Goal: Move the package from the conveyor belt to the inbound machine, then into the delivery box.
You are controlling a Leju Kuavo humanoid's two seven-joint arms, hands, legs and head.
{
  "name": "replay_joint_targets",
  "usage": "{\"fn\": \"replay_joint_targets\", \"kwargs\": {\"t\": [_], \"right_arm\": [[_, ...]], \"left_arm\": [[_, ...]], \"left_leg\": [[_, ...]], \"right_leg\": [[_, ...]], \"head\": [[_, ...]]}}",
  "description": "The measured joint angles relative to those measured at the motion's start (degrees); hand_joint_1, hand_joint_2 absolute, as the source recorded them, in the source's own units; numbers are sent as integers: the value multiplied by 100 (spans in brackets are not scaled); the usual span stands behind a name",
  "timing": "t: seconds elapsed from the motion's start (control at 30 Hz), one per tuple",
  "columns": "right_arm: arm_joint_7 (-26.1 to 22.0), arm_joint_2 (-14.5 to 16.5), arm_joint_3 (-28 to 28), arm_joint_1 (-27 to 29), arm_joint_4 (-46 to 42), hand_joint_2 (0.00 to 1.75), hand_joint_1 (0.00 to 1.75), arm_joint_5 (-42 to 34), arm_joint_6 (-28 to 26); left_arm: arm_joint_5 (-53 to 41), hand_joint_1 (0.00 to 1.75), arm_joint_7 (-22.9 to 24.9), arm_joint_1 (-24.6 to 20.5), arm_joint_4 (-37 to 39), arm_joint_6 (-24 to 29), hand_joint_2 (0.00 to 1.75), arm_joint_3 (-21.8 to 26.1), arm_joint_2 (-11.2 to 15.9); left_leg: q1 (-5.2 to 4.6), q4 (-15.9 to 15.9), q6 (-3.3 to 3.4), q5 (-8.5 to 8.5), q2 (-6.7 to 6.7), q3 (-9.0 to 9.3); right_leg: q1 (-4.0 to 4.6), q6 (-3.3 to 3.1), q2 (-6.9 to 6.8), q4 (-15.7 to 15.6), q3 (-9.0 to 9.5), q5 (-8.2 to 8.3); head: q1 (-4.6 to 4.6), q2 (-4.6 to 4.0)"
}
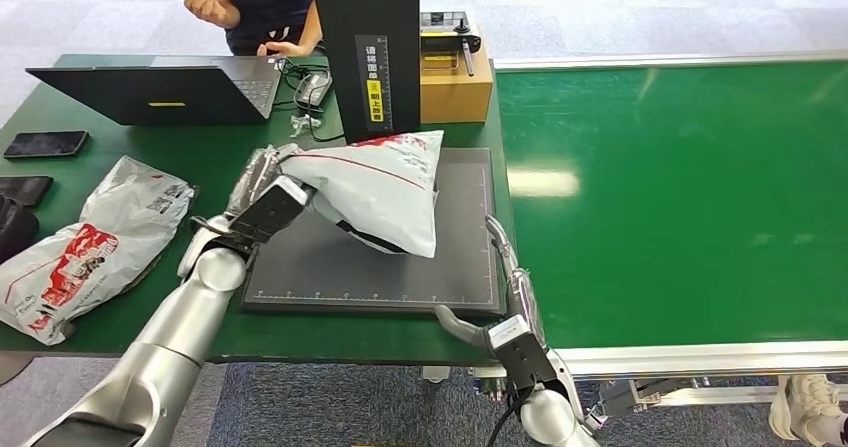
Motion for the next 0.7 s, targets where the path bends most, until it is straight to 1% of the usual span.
{"fn": "replay_joint_targets", "kwargs": {"t": [0.2,0.37,0.53,0.7], "right_arm": [[-157,1,26,-42,157,175,0,-74,21],[-220,2,26,-104,261,175,0,-77,21],[-335,7,26,-204,396,175,0,-83,3],[-437,8,26,-231,505,175,0,-168,-93]], "left_arm": [[567,175,-169,355,-520,239,175,459,170],[1073,175,-295,448,-666,445,175,850,252],[1361,175,-391,449,-670,873,175,1243,300],[1453,175,-321,434,-618,1466,175,1664,354]], "left_leg": [[2,-1,0,0,-1,0],[2,-1,-1,1,-1,0],[2,-1,-1,1,-1,0],[2,-1,-1,0,-1,-1]], "right_leg": [[2,-1,-1,0,0,-1],[2,-1,-1,0,0,-1],[2,-1,-2,0,1,-1],[2,-2,-1,0,-1,-1]], "head": [[0,0],[0,0],[0,0],[1,0]]}}
